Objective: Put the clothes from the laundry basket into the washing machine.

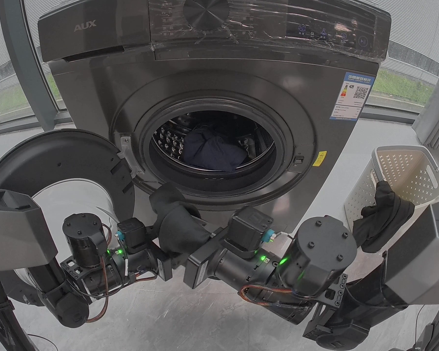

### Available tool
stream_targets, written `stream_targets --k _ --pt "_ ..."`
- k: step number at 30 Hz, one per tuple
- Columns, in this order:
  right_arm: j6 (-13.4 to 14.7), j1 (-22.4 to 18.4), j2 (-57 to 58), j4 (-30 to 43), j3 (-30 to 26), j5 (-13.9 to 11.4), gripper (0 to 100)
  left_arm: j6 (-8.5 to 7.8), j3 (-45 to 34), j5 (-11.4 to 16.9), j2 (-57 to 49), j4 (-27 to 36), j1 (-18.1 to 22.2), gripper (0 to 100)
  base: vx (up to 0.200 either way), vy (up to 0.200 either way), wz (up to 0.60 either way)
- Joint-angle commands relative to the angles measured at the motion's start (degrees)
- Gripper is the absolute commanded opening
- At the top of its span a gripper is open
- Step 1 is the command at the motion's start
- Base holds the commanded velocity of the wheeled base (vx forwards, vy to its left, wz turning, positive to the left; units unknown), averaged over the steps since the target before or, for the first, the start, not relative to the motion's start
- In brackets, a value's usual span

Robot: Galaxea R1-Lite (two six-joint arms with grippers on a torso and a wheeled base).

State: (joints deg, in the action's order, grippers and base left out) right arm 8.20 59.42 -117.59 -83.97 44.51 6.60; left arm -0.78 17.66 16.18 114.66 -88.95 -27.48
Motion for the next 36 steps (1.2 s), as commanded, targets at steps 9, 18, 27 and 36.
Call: stream_targets --k 9,18,27,36 --pt "0.32 -2.99 3.16 0.12 -4.43 0.35 0 1.22 4.04 -1.50 0.47 -0.34 1.55 0 0.000 0.000 0.00" --pt "0.32 -12.31 1.22 0.12 -15.86 1.49 0 1.31 5.36 -1.85 -2.69 -0.25 2.52 0 0.000 0.000 0.00" --pt "1.73 -10.73 0.43 0.21 -12.60 1.58 100 1.66 5.36 -1.85 -4.63 -0.25 1.90 0 0.000 0.000 0.00" --pt "-1.70 -8.00 6.41 -0.23 -27.46 -1.41 100 1.31 7.03 -2.64 -7.79 -0.17 2.87 0 0.000 0.000 0.00"
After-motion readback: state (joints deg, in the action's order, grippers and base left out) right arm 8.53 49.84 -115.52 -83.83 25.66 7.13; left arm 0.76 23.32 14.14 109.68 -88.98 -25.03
